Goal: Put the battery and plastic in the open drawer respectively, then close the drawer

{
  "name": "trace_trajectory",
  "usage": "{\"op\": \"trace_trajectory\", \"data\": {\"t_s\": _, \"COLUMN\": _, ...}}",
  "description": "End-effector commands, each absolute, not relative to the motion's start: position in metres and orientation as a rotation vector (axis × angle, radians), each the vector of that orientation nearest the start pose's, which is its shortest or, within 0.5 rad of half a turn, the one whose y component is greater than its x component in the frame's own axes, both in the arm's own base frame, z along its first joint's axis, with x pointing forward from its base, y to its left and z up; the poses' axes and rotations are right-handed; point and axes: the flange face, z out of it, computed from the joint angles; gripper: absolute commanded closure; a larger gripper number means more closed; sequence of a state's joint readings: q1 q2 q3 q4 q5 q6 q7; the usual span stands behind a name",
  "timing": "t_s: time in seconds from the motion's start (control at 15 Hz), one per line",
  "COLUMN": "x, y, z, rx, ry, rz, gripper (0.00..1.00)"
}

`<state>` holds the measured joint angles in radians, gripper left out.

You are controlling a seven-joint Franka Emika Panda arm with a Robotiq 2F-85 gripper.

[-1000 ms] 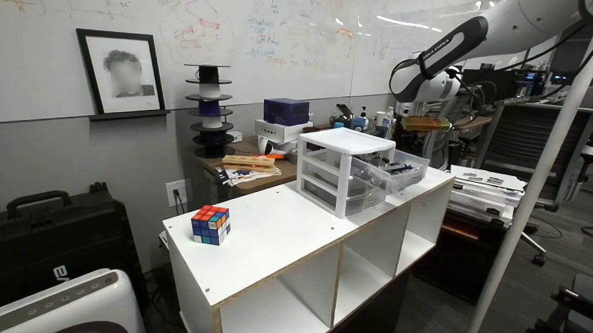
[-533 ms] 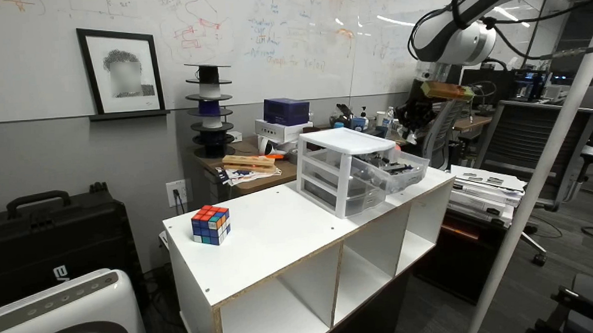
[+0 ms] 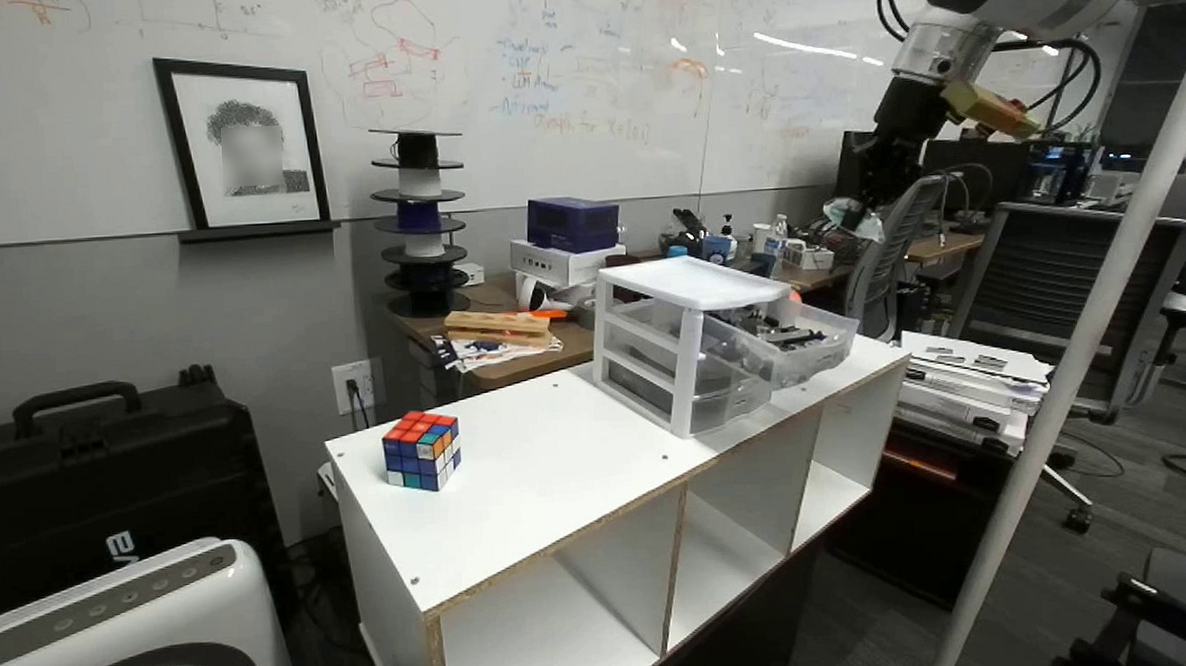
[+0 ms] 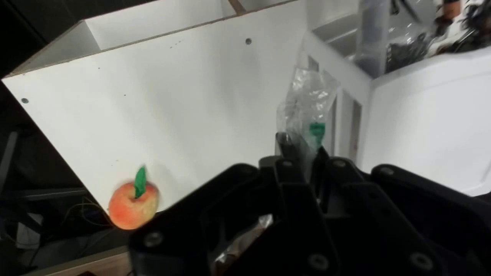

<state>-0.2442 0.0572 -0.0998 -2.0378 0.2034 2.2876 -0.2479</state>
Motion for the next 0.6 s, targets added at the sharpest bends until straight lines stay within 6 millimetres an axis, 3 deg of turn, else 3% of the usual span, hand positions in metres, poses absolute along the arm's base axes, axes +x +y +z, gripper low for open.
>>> {"op": "trace_trajectory", "data": {"t_s": 0.0, "x": 0.498, "y": -0.127, "z": 0.453, "rx": -2.989, "ry": 0.105, "rz": -0.356, "gripper": 0.88}}
{"op": "trace_trajectory", "data": {"t_s": 0.33, "x": 0.485, "y": -0.041, "z": 0.425, "rx": -2.969, "ry": -0.158, "rz": -0.268, "gripper": 0.88}}
{"op": "trace_trajectory", "data": {"t_s": 0.53, "x": 0.487, "y": -0.011, "z": 0.402, "rx": -2.968, "ry": -0.243, "rz": -0.248, "gripper": 0.89}}
